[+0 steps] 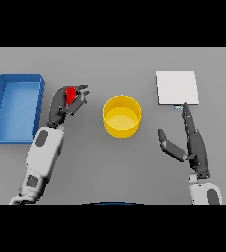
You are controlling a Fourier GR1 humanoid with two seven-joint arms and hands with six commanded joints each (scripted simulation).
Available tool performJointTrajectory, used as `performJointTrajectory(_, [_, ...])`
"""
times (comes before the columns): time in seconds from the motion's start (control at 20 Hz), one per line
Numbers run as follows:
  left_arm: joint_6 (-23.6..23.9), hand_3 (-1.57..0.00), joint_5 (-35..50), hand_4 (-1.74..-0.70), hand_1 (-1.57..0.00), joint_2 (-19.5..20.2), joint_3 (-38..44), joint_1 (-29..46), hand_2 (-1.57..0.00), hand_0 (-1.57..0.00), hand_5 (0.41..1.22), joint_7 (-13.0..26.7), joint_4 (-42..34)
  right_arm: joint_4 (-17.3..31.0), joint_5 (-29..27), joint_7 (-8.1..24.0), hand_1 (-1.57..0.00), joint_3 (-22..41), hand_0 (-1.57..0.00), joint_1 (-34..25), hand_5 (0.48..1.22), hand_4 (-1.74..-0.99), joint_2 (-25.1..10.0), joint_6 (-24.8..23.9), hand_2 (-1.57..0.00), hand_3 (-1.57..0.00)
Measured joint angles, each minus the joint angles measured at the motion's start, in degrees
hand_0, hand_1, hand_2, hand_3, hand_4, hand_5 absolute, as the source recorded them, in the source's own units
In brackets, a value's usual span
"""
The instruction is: Pick up the red beaker and tilt it to pour out 1 green nut into yellow bowl. Pick up the yellow bowl and place it on the metallic measuring scale.
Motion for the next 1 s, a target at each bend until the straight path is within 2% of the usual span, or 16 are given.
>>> performJointTrajectory(0.05, [0.39, -1.51, 0.66, -1.68, -1.52, -0.42, -0.03, 0.52, -1.52, -1.52, 1.122, -0.61, -0.91, -0.23, 0.36, 0.09, 0.00, 0.02, 0.00, 0.39, 0.646, -1.258, -0.36, -0.01, 0.00, 0.00])
performJointTrajectory(0.2, [1.48, -1.54, 0.86, -1.71, -1.55, 0.43, -1.02, 0.58, -1.55, -1.55, 1.114, 0.96, -5.03, 0.50, 1.06, -1.70, 0.00, 0.19, 0.00, 0.79, 0.652, -1.263, -0.47, -0.30, 0.00, 0.00])
performJointTrajectory(0.3, [1.44, -1.55, -0.60, -1.72, -1.56, 1.62, -3.15, 0.40, -1.56, -1.55, 1.114, 2.31, -8.01, 0.68, 0.84, -1.13, 0.00, 0.07, 0.00, 0.07, 0.658, -1.262, -0.44, -0.21, 0.00, 0.00])
performJointTrajectory(0.35, [1.29, -1.55, -1.99, -1.72, -1.56, 2.42, -4.82, 0.41, -1.56, -1.56, 1.117, 3.89, -9.70, 0.48, 0.68, -1.97, 0.00, -0.08, 0.00, 0.22, 0.661, -1.261, -0.90, 0.08, 0.00, 0.00])
performJointTrajectory(0.45, [-0.11, -1.56, -5.37, -1.73, -1.56, 4.77, -8.31, -1.32, -1.56, -1.56, 1.124, 8.79, -10.49, 0.94, 0.82, -1.46, 0.00, -0.11, 0.00, -0.25, 0.666, -1.253, -1.06, 0.18, 0.00, 0.00])
performJointTrajectory(0.55, [-1.67, -1.56, -8.40, -1.73, -1.56, 6.99, -11.82, -1.45, -1.56, -1.56, 1.122, 11.46, -12.77, 0.26, 1.79, -1.88, 0.00, 0.42, 0.00, 0.62, 0.674, -1.256, -1.30, 0.09, 0.00, 0.00])
performJointTrajectory(0.8, [-3.07, -1.56, -11.69, -1.73, -1.57, 9.20, -16.11, -3.21, -1.57, -1.57, 1.114, 16.30, -12.71, 0.34, 2.01, 0.28, 0.00, 0.42, 0.00, -0.06, 0.680, -1.254, -0.69, -0.44, 0.00, 0.00])
performJointTrajectory(0.85, [-3.10, -1.57, -12.93, -1.74, -1.57, 9.77, -17.11, -4.15, -1.57, -1.57, 1.117, 17.89, -12.77, 0.32, 2.15, -0.45, 0.00, 0.74, 0.00, 0.06, 0.681, -1.255, -0.59, -0.30, 0.00, 0.00])
performJointTrajectory(1.0, [-3.16, -1.57, -20.03, -1.74, -1.57, 11.98, -22.50, -7.60, -1.57, -1.57, 1.133, 22.32, -11.40, 0.04, 1.39, 0.12, 0.00, 0.35, 0.00, 0.01, 0.687, -1.254, -1.13, 0.41, 0.00, 0.00])
